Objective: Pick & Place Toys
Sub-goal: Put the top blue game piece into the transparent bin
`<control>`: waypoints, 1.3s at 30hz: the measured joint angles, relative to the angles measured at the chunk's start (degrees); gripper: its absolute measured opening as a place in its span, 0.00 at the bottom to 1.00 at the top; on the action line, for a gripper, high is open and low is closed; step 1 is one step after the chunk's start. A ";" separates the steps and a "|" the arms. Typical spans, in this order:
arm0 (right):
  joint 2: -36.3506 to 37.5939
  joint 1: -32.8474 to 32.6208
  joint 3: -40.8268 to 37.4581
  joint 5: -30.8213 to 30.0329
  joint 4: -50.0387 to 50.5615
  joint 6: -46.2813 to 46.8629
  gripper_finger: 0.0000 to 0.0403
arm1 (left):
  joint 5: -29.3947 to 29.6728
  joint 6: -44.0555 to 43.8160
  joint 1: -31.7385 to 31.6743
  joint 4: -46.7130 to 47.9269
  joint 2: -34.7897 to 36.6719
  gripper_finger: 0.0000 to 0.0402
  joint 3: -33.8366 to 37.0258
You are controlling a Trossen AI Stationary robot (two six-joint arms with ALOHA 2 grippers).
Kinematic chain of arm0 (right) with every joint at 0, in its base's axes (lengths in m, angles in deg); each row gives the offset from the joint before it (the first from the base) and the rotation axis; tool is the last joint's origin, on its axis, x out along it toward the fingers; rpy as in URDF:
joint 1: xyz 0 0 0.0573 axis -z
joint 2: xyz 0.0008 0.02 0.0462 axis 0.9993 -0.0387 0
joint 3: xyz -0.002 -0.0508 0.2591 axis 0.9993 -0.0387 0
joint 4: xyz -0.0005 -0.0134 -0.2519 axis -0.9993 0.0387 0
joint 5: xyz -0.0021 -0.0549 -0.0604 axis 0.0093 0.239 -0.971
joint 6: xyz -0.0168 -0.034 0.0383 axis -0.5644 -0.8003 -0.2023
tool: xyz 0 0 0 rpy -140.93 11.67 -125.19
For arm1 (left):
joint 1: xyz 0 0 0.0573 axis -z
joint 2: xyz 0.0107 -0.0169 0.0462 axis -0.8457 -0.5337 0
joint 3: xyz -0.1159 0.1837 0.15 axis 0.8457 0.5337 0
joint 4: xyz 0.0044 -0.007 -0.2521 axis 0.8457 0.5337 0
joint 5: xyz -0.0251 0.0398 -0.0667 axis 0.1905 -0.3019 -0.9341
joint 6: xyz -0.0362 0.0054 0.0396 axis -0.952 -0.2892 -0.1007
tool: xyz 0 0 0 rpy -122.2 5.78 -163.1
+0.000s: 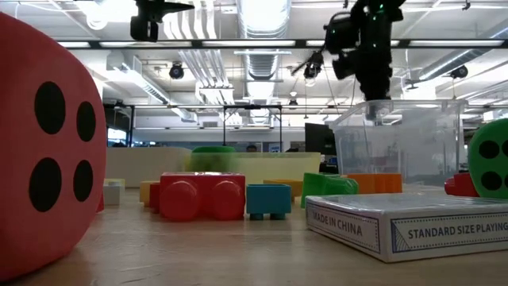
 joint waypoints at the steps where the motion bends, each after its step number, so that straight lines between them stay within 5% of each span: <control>1: -0.38 0.00 -0.56 -1.61 -0.16 -0.92 0.37 | 0.00 0.21 0.00 0.01 0.00 0.58 0.00; 16: -3.32 1.58 -4.70 -4.97 -3.11 -10.95 0.37 | 0.00 1.45 0.00 0.20 0.00 0.58 0.00; 39: 1.34 2.19 -22.24 -5.30 -20.41 -3.70 0.37 | 0.20 1.27 0.00 3.57 0.00 0.58 0.00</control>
